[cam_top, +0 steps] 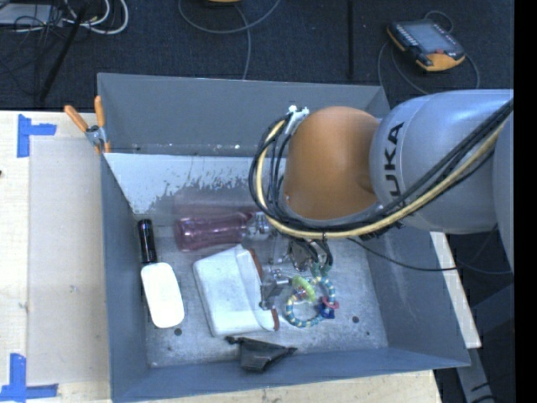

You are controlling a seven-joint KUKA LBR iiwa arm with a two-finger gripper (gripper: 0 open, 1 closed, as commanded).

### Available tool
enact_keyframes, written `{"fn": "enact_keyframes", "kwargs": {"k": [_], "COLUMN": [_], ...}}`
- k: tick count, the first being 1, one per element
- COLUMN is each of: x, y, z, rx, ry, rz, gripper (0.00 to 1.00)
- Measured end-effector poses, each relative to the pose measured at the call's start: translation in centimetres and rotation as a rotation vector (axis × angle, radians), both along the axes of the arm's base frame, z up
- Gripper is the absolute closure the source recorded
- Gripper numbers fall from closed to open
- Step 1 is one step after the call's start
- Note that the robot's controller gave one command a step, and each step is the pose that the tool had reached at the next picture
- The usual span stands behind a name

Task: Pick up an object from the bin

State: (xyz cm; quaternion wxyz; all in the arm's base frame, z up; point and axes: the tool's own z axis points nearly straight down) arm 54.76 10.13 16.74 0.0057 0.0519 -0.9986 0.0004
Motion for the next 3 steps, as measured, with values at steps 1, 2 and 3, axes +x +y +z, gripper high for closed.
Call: {"fn": "enact_keyframes", "kwargs": {"k": [1, 2, 3], "x": [0.1, -2.3, -1.9], "y": [-1.9, -3.7, -5.8], "z": [3.4, -1.5, -6.4], "rx": [0.004, 0.002, 0.003], "ry": [-0.019, -0.010, -0.012], "rz": [-0.001, 0.161, 0.279], "gripper": [0.00, 0.00, 0.00]}}
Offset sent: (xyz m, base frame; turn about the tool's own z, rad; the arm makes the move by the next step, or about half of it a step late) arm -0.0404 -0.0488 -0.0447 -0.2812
